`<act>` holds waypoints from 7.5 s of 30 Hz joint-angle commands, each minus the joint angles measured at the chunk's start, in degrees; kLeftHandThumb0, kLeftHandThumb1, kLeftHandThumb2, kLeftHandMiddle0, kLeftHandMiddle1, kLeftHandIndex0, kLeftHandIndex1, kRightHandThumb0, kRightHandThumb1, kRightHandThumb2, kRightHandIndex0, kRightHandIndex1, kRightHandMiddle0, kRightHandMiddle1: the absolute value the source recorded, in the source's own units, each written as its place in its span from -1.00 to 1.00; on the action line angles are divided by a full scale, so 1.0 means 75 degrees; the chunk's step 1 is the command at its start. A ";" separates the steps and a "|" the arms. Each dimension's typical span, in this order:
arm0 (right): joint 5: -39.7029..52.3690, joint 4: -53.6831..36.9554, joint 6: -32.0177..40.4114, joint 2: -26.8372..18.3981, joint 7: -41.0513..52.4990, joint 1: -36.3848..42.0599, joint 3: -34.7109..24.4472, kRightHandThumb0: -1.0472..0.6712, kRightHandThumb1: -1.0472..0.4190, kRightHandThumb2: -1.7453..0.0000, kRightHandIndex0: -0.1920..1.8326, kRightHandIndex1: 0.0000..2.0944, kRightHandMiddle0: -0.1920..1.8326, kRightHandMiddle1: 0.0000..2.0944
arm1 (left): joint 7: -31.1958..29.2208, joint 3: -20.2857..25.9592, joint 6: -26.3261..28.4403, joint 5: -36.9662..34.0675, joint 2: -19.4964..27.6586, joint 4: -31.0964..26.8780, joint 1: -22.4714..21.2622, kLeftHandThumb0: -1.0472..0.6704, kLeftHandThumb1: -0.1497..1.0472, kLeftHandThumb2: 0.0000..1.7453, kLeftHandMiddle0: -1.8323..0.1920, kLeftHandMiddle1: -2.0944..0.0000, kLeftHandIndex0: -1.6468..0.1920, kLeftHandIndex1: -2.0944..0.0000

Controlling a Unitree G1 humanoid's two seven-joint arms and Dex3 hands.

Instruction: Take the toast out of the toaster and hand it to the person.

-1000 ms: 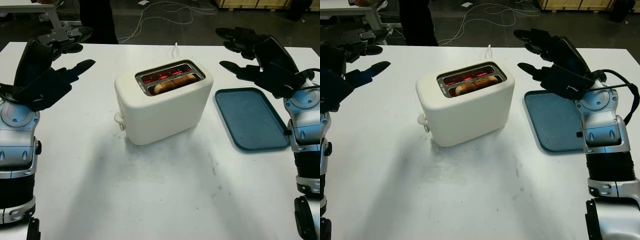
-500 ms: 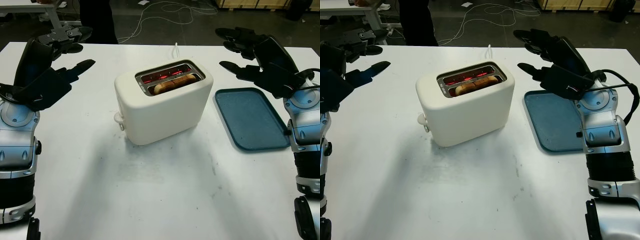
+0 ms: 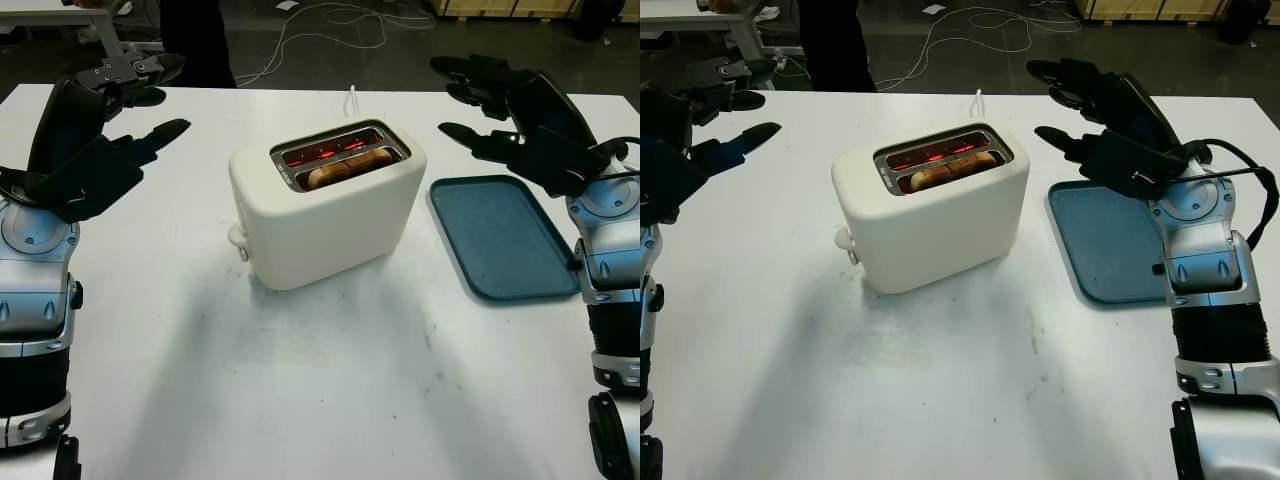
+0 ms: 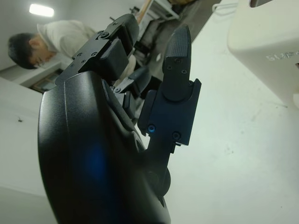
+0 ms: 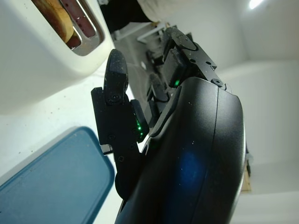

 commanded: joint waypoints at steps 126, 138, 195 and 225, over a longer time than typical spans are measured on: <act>0.0120 0.0333 -0.0922 0.0214 -0.0415 -0.0151 -0.0154 0.17 -0.69 0.91 -0.25 -0.92 -0.29 -0.95 | 0.0058 0.0132 -0.0526 -0.0081 -0.0199 0.0211 0.0104 -0.12 0.79 -0.90 0.56 0.12 0.17 0.85; 0.0204 0.0352 -0.1100 0.0133 -0.0167 -0.1545 0.0055 0.35 -0.32 0.99 -0.14 -0.83 -0.15 -0.88 | 0.0059 0.0127 -0.0356 -0.0077 -0.0233 0.0073 0.0119 -0.08 0.79 -0.92 0.58 0.12 0.18 0.83; -0.1830 0.3253 -0.4098 0.0355 0.0615 -0.2754 0.2337 -0.23 -0.54 0.99 0.26 -0.11 0.33 -0.85 | 0.0169 0.0182 -0.0052 -0.0196 -0.0399 0.0039 0.0203 -0.10 0.78 -0.92 0.62 0.15 0.26 0.77; -0.1163 0.5147 -0.4138 0.0698 -0.0974 -0.3709 0.1110 -0.19 -0.83 0.58 0.14 0.67 -0.12 0.67 | 0.0252 0.0219 -0.0038 -0.0220 -0.0367 0.0068 0.0275 -0.06 0.79 -0.93 0.62 0.18 0.29 0.76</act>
